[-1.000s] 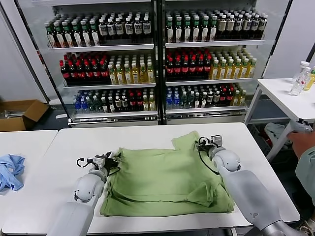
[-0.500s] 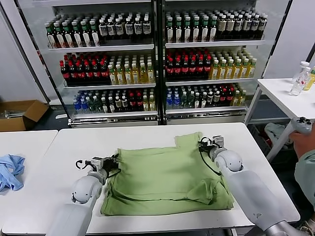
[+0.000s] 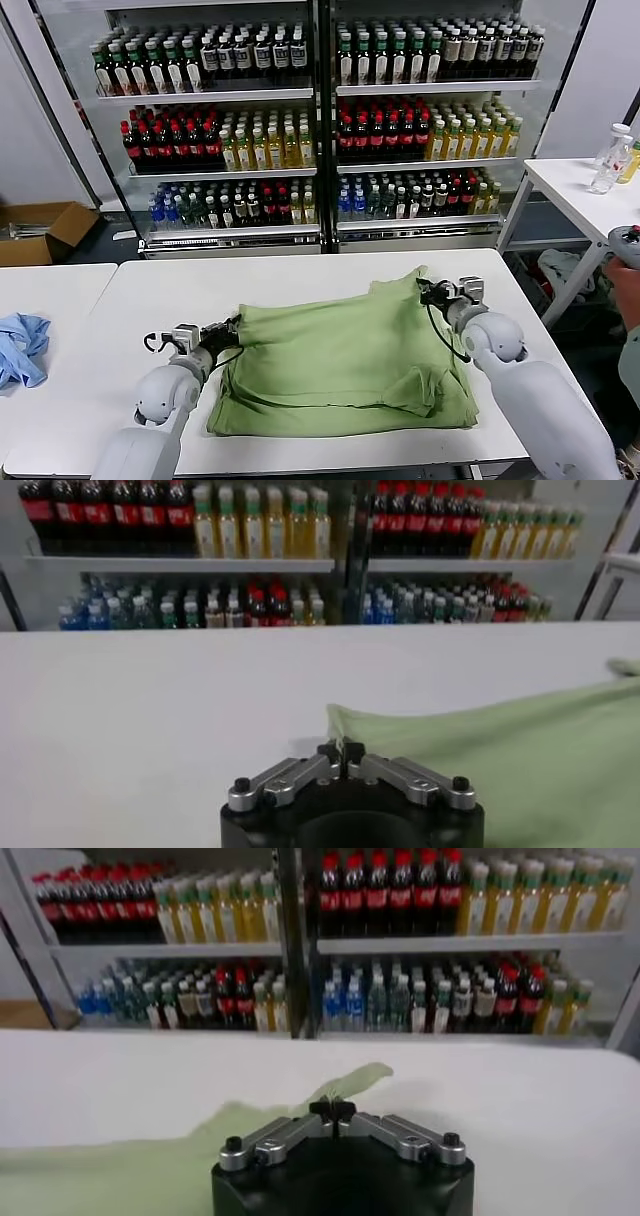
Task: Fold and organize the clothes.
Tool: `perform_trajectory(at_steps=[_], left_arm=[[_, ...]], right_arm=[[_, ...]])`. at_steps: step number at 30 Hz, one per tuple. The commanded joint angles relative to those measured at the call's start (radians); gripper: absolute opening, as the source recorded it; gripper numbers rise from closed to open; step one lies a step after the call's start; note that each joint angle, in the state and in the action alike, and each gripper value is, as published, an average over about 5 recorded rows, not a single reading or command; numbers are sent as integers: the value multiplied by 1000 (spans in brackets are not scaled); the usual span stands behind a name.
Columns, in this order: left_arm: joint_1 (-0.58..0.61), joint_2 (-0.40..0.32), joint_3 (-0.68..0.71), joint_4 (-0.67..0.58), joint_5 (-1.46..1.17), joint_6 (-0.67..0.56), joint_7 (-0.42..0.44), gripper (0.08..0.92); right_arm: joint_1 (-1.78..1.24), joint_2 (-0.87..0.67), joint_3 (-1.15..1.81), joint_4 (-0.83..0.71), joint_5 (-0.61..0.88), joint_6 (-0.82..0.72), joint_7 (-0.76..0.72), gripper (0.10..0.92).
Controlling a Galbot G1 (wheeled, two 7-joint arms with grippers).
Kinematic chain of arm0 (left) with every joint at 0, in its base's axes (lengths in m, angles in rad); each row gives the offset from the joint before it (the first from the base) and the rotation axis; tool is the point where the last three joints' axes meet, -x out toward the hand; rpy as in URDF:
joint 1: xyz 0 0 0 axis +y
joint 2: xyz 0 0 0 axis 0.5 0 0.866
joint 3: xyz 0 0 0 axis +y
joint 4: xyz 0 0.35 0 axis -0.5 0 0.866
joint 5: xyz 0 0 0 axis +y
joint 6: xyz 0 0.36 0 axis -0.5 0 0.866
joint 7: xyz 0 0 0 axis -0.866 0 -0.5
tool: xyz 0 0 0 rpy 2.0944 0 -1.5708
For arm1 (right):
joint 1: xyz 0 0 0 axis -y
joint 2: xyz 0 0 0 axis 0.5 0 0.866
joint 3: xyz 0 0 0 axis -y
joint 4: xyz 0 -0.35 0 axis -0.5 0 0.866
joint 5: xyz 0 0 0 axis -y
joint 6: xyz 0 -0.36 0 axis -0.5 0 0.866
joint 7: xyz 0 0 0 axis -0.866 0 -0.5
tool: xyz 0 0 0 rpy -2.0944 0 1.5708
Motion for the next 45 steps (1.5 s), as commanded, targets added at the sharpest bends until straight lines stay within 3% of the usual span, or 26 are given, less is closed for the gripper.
perform_trajectory(at_steps=[1,12,17,25,29,35,41,45], left_arm=[[128,0,-80,-226,-34,4,-2,91],[419,19,-112,-468,22,12,-1,91],[510,37,-94,-472,147,14,10,91],[524,24,-72,-425,288,-9,-1,91],[543,-23,-49,-460,292,-109,-98,121],[596,-164,15,-485,325,-224,-278,282],[555,-283,64,-351,417,-238,-359,455],[523,-312,62,-266,445,-235,-395,576]], right_arm=[[-198,-66,111,228,15,21,2,106],[-563,-46,304,461,-63,-5,18,106],[-670,-1,343,475,-119,-28,30,106],[-681,46,302,454,-191,-98,40,127],[-705,56,302,487,-214,-76,31,223],[-766,61,324,522,-238,-46,25,396],[-778,65,318,523,-248,-43,27,561],[-775,58,314,522,-246,-44,27,674]])
